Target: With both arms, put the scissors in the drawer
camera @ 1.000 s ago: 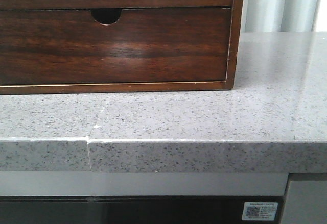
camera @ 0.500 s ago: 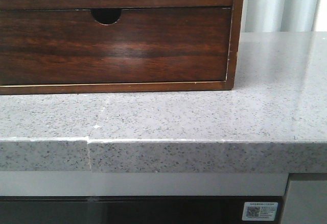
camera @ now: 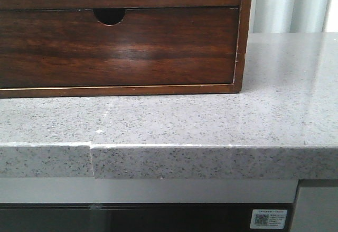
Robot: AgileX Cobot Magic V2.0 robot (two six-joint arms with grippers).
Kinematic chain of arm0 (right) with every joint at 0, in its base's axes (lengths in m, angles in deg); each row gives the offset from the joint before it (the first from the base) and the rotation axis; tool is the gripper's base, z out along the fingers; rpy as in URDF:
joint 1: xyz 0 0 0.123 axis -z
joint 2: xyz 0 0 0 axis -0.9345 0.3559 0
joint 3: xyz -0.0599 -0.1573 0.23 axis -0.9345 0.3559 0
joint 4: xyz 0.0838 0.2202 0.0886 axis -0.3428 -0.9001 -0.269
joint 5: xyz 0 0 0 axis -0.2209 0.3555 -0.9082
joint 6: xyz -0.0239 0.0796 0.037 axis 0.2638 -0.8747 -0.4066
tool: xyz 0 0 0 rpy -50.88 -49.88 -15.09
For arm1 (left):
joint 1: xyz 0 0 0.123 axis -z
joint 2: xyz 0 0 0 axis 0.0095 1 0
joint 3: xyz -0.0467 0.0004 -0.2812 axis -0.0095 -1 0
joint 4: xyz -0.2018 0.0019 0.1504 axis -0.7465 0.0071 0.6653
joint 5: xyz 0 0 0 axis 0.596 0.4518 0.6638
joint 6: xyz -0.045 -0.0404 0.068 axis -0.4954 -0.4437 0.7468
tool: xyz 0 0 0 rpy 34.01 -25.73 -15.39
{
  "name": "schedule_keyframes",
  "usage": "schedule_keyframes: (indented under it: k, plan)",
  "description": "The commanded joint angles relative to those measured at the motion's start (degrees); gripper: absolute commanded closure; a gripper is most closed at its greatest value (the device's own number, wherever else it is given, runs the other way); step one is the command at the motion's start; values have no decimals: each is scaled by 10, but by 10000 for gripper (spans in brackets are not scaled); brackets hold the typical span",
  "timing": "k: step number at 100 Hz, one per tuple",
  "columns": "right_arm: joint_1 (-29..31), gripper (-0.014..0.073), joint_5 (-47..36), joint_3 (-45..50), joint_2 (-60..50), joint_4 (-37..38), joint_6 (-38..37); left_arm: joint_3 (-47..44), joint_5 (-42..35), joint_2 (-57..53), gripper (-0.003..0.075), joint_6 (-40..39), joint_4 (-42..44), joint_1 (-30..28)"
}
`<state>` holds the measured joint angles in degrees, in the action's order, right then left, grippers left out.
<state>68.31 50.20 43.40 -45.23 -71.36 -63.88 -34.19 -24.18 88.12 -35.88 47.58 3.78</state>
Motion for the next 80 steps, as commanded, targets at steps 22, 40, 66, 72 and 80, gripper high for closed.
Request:
schedule_keyframes:
  k: [22,40,66,72,80]
  plan:
    - [4,662,81,-167,137,20,3,168,75,110,741,-4,-3,-1]
    - [4,662,101,-204,196,23,3,208,98,170,741,17,-1,-1]
    - [4,662,99,-204,208,23,3,208,98,180,741,17,-4,-1]
    - [4,662,99,-204,208,23,3,208,98,180,741,17,-4,-1]
    - [4,662,99,-204,208,23,3,208,97,180,741,17,-4,-1]
